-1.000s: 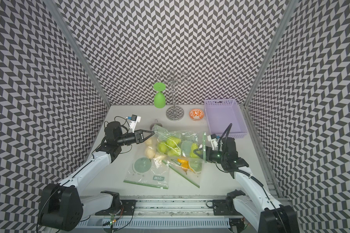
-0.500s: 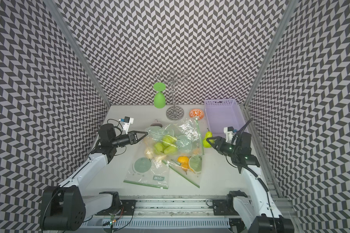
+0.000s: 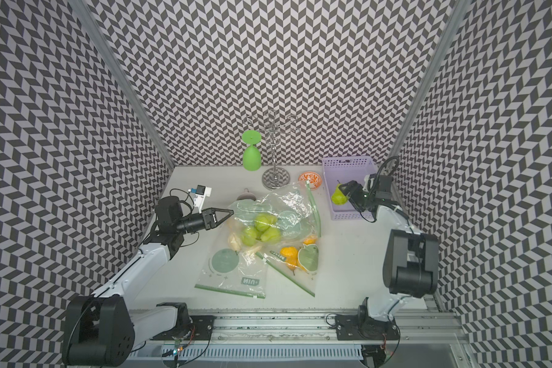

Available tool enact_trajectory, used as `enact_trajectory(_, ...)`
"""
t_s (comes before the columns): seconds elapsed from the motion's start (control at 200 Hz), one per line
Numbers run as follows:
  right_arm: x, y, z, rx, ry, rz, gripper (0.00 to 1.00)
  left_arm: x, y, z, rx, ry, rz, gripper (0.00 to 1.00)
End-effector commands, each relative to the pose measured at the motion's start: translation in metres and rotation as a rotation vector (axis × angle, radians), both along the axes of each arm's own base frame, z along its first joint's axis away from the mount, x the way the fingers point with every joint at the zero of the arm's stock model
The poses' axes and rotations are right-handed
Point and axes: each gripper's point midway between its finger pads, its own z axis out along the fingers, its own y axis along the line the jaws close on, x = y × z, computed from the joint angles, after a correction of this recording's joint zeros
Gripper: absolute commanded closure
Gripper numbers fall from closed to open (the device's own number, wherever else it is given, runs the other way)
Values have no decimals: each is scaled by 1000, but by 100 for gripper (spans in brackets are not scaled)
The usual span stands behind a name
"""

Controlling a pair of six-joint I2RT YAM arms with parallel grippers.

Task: Open the zip-top bag and take out the pear
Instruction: Place the pear in the basket, then pick up the pear from the zipper food storage bag.

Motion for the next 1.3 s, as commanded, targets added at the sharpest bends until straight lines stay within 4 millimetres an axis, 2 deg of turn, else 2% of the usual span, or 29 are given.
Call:
enact_trajectory(0.0,27,-13,12,-78,-77,-3,10,-8,-6,9,13,-71,-42,100)
enact_trajectory(0.06,29,-10,16,-89,-78,29,9,-9,-9,10,25,-82,-52,100)
enact_trajectory(0.135,20,-3,31,-74,-113,61,9,-11,-10,12,28,-96,-59,100)
enact_trajectory(0.25,-15,19,52,-20,-179,126,14,-11,-12,13,30,-103,-66,100)
enact_trajectory(0.29,-28,31,54,4,-184,167,20,-11,-13,13,31,-105,-69,100)
enact_trajectory(0.335,-46,45,47,29,-160,218,28,-11,-13,13,32,-108,-70,100)
enact_trajectory(0.461,-91,90,29,78,-148,354,56,-12,-16,12,35,-109,-78,100)
enact_trajectory(0.541,-117,121,23,139,-154,453,66,-13,-17,10,37,-108,-81,100)
enact_trajectory(0.666,-139,148,19,155,-167,544,77,-15,-18,13,35,-113,-88,100)
enact_trajectory(0.846,-172,163,33,197,-223,639,80,-17,-17,14,43,-116,-84,100)
enact_trajectory(0.971,-193,171,31,213,-225,690,80,-17,-19,14,41,-112,-86,100)
enact_trajectory(1.102,-203,185,15,235,-190,723,79,-18,-21,13,40,-109,-92,100)
enact_trajectory(1.297,-213,222,9,252,-183,818,76,-23,-24,9,40,-93,-95,100)
